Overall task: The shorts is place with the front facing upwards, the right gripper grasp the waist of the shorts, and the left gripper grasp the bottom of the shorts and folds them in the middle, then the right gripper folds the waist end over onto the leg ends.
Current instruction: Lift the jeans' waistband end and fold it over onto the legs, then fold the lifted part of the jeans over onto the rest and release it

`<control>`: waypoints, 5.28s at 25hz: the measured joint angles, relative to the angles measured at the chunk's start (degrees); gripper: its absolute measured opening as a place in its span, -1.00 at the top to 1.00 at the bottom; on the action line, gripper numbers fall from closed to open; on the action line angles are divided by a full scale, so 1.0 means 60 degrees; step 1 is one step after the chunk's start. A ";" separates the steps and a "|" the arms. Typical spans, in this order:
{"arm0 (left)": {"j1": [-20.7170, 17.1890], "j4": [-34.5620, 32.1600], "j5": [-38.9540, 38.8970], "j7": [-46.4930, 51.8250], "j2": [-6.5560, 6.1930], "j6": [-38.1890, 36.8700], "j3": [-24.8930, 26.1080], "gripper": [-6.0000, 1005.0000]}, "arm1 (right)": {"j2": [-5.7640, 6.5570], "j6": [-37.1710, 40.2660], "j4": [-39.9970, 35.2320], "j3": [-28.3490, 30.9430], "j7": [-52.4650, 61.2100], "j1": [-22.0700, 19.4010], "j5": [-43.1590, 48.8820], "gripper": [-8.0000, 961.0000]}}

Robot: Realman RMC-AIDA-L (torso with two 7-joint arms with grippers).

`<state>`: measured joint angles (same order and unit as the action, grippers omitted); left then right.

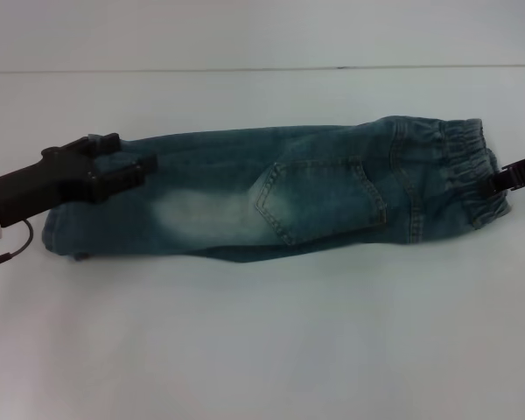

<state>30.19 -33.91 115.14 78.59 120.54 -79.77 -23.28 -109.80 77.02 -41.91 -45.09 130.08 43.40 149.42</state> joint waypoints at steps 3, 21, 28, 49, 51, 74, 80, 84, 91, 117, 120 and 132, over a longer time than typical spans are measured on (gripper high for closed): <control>0.0038 0.0006 -0.0023 -0.0154 0.0093 0.0137 0.0031 -0.63 | 0.0007 0.0041 -0.0071 0.0001 -0.0001 0.0008 0.0000 0.57; 0.1314 0.3687 -0.4886 -0.7396 0.0652 0.3119 0.0073 0.57 | 0.0105 0.1568 -0.1041 0.0980 0.0121 0.0497 -0.0346 0.80; 0.2045 0.6024 -0.7165 -1.3088 0.0679 0.3389 0.0861 0.95 | 0.0136 0.2401 -0.1693 0.1247 0.0361 0.0822 -0.1004 0.80; 0.2865 0.8104 -0.7081 -1.5368 0.0679 0.5072 0.1278 0.99 | 0.0201 0.3775 -0.2848 0.1242 0.0906 0.1873 -0.3293 0.80; 0.2885 0.8252 -0.6890 -1.5378 0.0680 0.5090 0.1292 0.99 | 0.0223 0.3777 -0.2846 0.1242 0.0876 0.1953 -0.3362 0.80; 0.2508 0.9642 -0.3769 -1.5324 0.0681 0.5066 0.3238 0.99 | 0.0109 0.3612 -0.2327 0.0519 0.0733 0.2374 -0.3406 0.81; 0.1483 0.9390 -0.3762 -1.5287 0.0679 0.4018 0.3907 0.99 | 0.0173 0.3610 -0.2252 0.0513 0.0690 0.2217 -0.3368 0.81; 0.0739 0.8955 -0.3759 -1.4524 0.0684 0.2795 0.4206 0.99 | 0.0216 0.3609 -0.2139 0.0514 0.0601 0.2159 -0.3378 0.81; -0.0133 0.7346 -0.3765 -1.1281 0.0660 0.1685 0.4766 0.99 | 0.0156 0.3434 -0.1780 0.0496 0.0293 0.2237 -0.3384 0.81; -0.2887 0.0190 -0.1996 -0.2903 0.0214 -0.3327 0.2786 0.99 | -0.0884 0.2182 0.0153 -0.2580 -0.0490 0.4021 -0.3320 0.80; -0.2921 0.0183 -0.1938 -0.2909 0.0212 -0.3314 0.2791 0.99 | -0.0986 0.2269 0.0069 -0.2822 -0.0502 0.4163 -0.3305 0.80; -0.3013 0.0187 -0.1911 -0.2900 0.0260 -0.3182 0.2811 0.99 | -0.0803 0.2867 -0.0274 -0.2690 -0.1185 0.3780 -0.3342 0.81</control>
<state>12.11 -32.78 103.67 61.19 122.11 -98.86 -6.41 -114.62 94.22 -43.56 -61.22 122.97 66.08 129.37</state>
